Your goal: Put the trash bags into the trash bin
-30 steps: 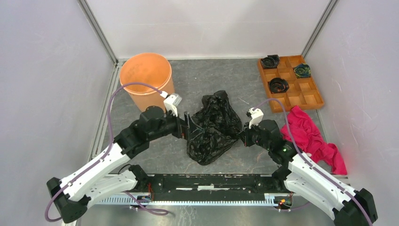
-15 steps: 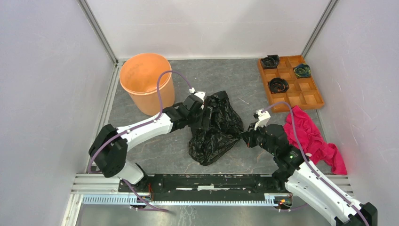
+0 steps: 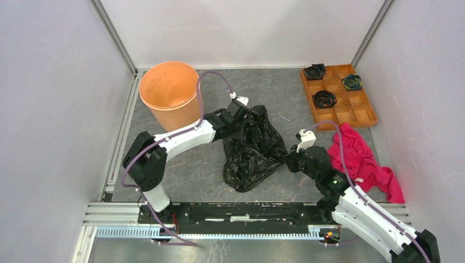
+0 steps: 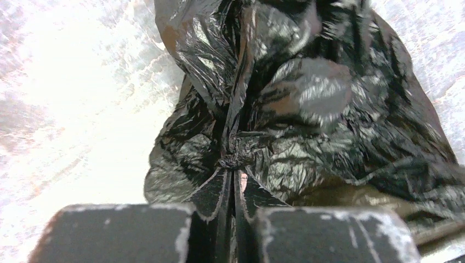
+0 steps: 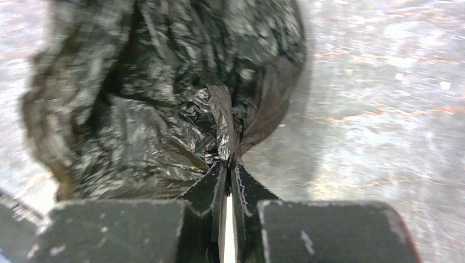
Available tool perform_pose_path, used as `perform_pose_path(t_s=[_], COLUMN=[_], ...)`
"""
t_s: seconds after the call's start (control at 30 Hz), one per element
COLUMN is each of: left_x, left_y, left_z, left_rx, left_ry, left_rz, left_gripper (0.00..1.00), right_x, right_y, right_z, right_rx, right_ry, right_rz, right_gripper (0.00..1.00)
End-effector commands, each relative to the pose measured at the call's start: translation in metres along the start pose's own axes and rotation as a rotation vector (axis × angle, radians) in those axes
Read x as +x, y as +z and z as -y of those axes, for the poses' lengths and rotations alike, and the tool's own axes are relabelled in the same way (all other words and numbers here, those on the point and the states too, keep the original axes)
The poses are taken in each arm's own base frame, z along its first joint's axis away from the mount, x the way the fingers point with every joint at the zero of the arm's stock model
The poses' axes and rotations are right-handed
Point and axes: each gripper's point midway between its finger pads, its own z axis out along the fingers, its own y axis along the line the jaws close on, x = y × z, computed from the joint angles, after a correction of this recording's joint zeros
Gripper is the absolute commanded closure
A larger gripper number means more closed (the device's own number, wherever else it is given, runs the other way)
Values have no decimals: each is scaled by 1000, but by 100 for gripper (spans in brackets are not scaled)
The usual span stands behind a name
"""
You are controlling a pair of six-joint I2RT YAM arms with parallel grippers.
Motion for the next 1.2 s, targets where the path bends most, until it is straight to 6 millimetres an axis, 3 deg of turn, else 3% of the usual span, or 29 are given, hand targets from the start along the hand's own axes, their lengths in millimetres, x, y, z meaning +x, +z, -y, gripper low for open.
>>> perform_pose_path(t_s=[0.0,0.07,0.13,0.17,0.2,0.27,0.3,0.37,0.4,0.43,0.47,0.53,0.57,0.6,0.63,0.67,0.7,0.73,0.77,0.8,0.83,0.87,0.93,1.07,1.13,1.17], left_x=[-63,-114,-165,-195,-220,-263,-273,-279,-272,-260,-256,-225,-203,-168,-151,-107,-75,-46,-19,-1,12,16,-1,-79,-119,-133], left_y=[-30,-59,-101,-132,-164,-245,-286,-347,-362,-363,-371,-336,-304,-257,-243,-197,-172,-153,-139,-133,-131,-134,-153,-218,-261,-280], left_z=[6,14,21,29,38,60,72,80,83,83,78,56,41,26,18,8,0,-6,-8,-4,-2,0,3,15,24,26], left_rx=[-23,-26,-27,0,46,202,311,450,513,548,571,499,429,344,315,271,250,239,258,300,336,362,384,379,406,419], left_ry=[59,109,138,137,132,98,82,51,50,45,17,-48,-79,-91,-90,-69,-85,-121,-148,-174,-198,-212,-197,-74,-32,-28], left_rz=[114,202,294,360,420,577,645,758,786,793,853,839,792,698,670,561,489,420,363,331,313,316,369,499,576,620], left_gripper=[95,98,98,98,98,98,98,98,98,98,98,98,98,98,98,98,98,98,98,98,98,98,98,98,98,98], right_x=[-44,-78,-139,-184,-217,-304,-332,-373,-377,-379,-367,-318,-293,-255,-219,-171,-133,-91,-65,-43,-38,-44,-84,-205,-240,-248], right_y=[12,21,21,16,7,-27,-42,-77,-85,-94,-92,-65,-52,-31,-17,0,11,20,25,27,26,23,10,-37,-55,-61], right_z=[36,39,39,31,28,0,-16,-49,-62,-72,-79,-69,-57,-40,-22,2,17,27,29,31,30,27,21,-10,-27,-33], right_rx=[252,329,440,476,517,500,457,343,271,207,138,107,124,156,200,262,286,282,250,232,215,208,229,254,216,189], right_ry=[-30,-112,-203,-235,-276,-308,-321,-352,-361,-364,-377,-387,-374,-364,-322,-275,-247,-231,-214,-198,-193,-195,-226,-297,-312,-312], right_rz=[108,89,87,126,147,284,345,485,528,578,592,544,512,436,365,266,196,120,77,44,35,47,110,280,338,359], right_gripper=[91,95,100,100,100,100,100,99,100,99,98,96,96,97,98,99,100,99,99,100,100,100,100,100,100,100])
